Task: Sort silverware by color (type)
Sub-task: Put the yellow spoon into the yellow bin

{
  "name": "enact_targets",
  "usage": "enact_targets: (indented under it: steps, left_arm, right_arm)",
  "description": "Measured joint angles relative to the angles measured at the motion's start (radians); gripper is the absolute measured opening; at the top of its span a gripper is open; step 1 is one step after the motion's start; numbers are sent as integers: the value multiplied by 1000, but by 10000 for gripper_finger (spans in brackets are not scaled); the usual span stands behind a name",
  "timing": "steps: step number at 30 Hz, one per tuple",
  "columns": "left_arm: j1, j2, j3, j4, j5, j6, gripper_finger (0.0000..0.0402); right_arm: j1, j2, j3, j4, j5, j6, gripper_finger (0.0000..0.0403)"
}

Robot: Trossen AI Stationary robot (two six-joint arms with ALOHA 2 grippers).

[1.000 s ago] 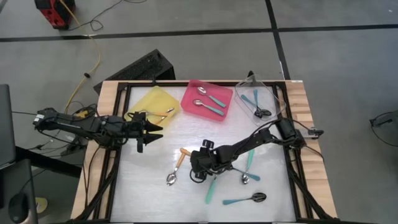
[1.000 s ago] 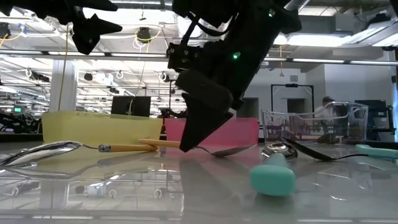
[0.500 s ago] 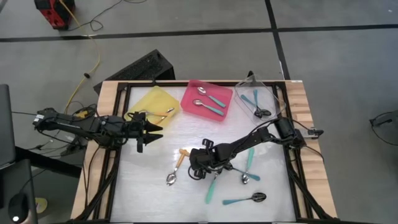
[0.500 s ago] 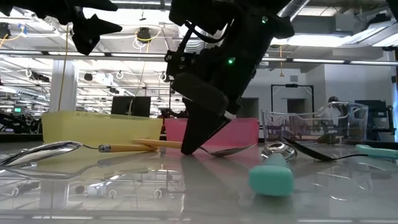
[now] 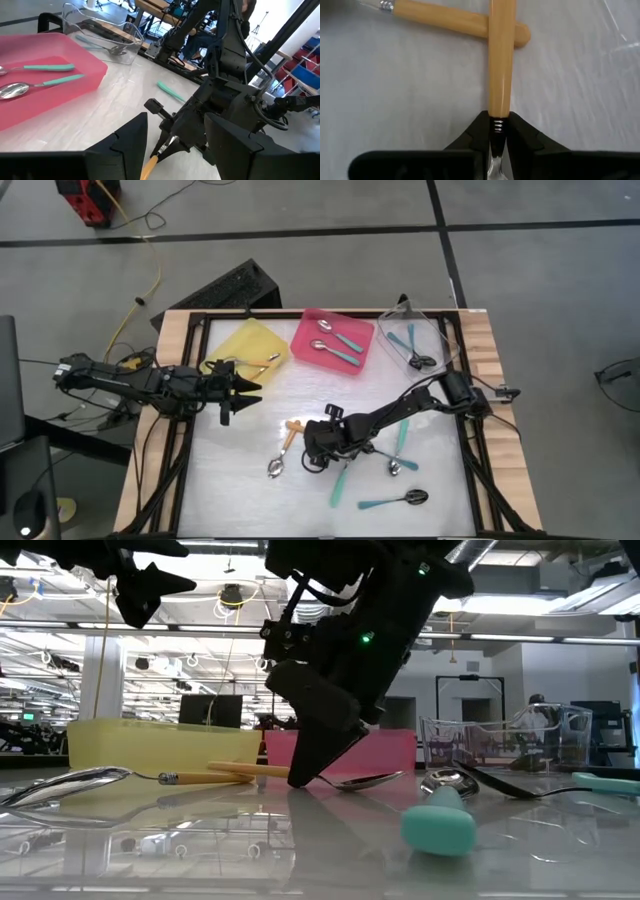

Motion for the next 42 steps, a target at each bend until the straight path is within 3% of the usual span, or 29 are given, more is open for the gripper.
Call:
enact_targets:
  steps: [7,15,18,23,32,39,42]
  left_arm:
    - [0,0,0,0,1,6,180]
    - [0,0,0,0,0,6,180]
    - [-2,0,0,31,1,27,180]
    - [-29,-1,0,174,1,137,180]
    - [-76,6,0,249,7,214,180]
    - [-122,21,0,268,-5,238,180]
    - [-131,36,0,288,-20,259,180]
  right_arm:
    - [22,4,88,-53,119,-20,66]
    - [18,3,168,-96,149,-49,66]
    - [26,-16,178,-88,232,-68,66]
    - [33,-63,183,21,382,-137,66]
    - [-4,-151,185,248,456,-309,66]
    - [-23,-183,183,281,515,-372,66]
    - [-15,-186,183,400,516,-459,66]
